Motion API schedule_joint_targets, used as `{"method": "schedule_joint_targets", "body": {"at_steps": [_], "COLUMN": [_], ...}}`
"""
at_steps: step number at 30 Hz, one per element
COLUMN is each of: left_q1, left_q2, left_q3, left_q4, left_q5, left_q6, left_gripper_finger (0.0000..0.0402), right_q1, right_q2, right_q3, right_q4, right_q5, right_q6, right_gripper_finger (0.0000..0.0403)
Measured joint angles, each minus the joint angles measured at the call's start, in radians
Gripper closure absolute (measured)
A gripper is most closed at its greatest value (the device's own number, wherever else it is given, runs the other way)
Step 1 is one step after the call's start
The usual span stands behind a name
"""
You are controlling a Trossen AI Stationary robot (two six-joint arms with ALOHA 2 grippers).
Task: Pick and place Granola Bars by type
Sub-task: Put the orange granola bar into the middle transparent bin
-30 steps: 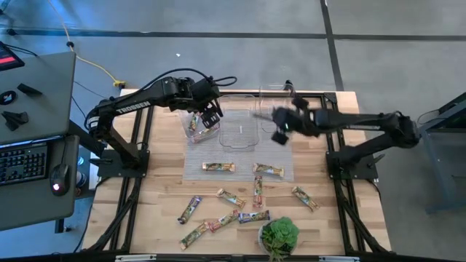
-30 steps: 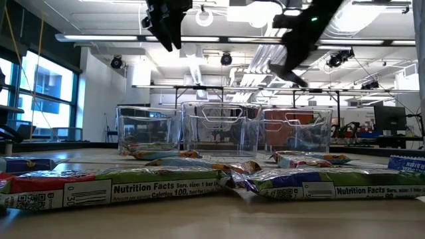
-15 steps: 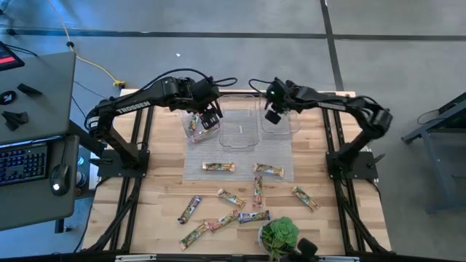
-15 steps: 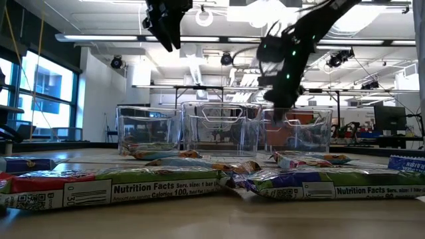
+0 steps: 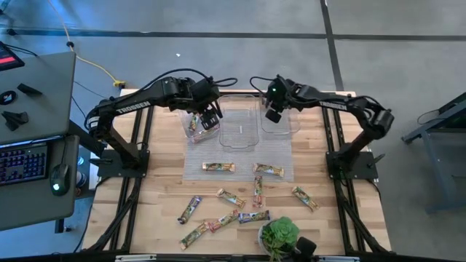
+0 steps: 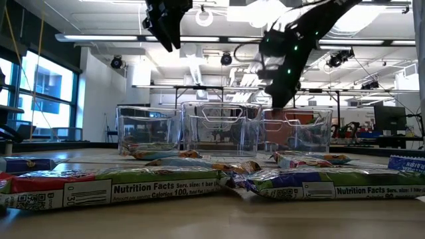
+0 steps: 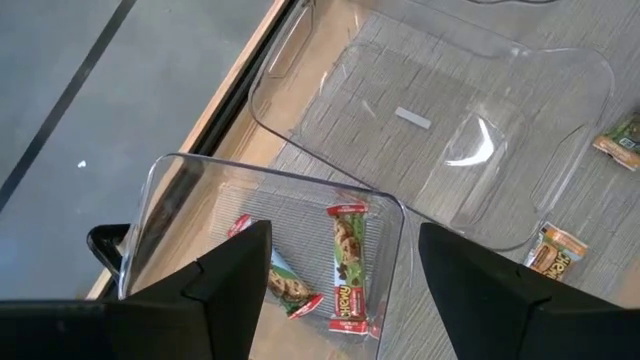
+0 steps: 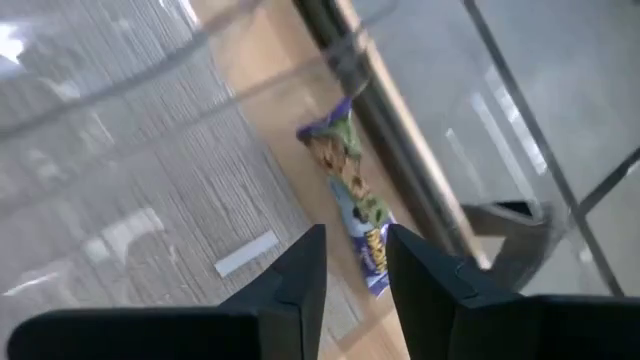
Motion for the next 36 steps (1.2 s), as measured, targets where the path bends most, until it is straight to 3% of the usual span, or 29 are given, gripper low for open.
{"method": "schedule_joint_targets", "body": {"at_steps": [7,13,19,26,36], "left_q1": [0.000,0.000,0.000,0.000,0.000], "left_q2": [0.000,0.000,0.000,0.000,0.000], "left_q3": [0.000,0.000,0.000,0.000,0.000], "left_q4": [-0.001,-0.004,-0.017,-0.019,-0.018], "left_q5": [0.034,0.053,0.054,0.084,0.121], "left_q6": [-0.001,-0.001,-0.014,-0.039,-0.036], "left_gripper_finger": [0.0153,0.0153,0.0153,0.0153,0.0153], "right_q1": [0.083,0.242,0.420,0.589,0.709], "right_q2": [-0.202,-0.326,-0.344,-0.344,-0.344], "right_q3": [0.031,0.031,-0.008,-0.116,-0.234], "right_q4": [-0.134,-0.331,-0.448,-0.450,-0.451], "right_q5": [-0.045,-0.096,-0.094,-0.132,-0.096], "right_q6": [0.041,0.176,0.269,0.379,0.592], "right_gripper_finger": [0.0306,0.0290,0.0270,0.0262,0.0262]}}
